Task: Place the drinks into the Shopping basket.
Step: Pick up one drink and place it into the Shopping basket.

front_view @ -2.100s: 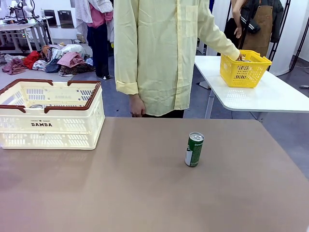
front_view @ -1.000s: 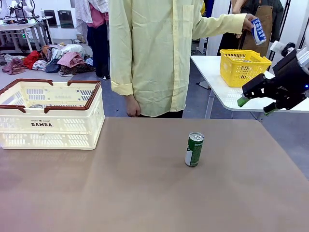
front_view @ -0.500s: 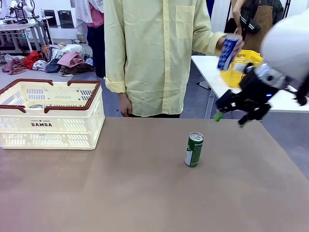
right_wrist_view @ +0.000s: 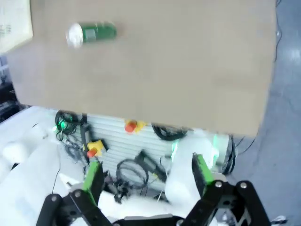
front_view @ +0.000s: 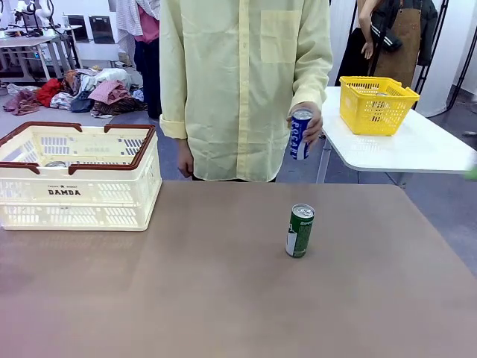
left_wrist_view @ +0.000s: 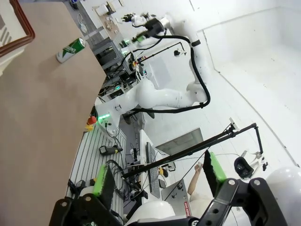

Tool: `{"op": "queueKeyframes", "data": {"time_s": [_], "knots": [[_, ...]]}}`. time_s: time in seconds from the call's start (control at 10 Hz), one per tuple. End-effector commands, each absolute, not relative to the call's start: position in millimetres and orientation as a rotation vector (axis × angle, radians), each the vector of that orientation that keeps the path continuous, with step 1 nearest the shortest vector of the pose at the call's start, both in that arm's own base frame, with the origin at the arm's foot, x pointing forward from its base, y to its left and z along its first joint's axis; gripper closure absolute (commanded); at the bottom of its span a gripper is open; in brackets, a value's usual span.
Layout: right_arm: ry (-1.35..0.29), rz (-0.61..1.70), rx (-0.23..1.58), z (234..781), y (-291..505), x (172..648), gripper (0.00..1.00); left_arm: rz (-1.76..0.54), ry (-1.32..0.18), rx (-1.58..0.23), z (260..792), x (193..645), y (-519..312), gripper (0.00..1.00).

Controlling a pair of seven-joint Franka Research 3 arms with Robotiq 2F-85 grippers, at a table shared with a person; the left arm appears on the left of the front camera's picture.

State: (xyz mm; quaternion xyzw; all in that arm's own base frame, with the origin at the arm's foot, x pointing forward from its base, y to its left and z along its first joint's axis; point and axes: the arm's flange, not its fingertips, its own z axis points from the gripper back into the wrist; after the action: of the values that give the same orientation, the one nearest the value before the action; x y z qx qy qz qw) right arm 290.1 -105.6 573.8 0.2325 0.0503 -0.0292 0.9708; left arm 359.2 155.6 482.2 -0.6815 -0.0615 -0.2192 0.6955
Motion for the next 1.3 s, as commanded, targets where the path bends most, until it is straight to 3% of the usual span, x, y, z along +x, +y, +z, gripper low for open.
{"op": "queueKeyframes", "data": {"time_s": [0.0,0.4,1.2], "knots": [[0.088,-0.154,0.549,594,-169,271,0.00,-0.494,-0.132,-1.520,484,356,160,0.00],[0.002,-0.386,0.749,555,-242,234,0.00,-0.494,-0.132,-1.520,484,356,160,0.00],[-0.031,-0.416,0.685,564,-221,250,0.00,-0.494,-0.132,-1.520,484,356,160,0.00]]}}
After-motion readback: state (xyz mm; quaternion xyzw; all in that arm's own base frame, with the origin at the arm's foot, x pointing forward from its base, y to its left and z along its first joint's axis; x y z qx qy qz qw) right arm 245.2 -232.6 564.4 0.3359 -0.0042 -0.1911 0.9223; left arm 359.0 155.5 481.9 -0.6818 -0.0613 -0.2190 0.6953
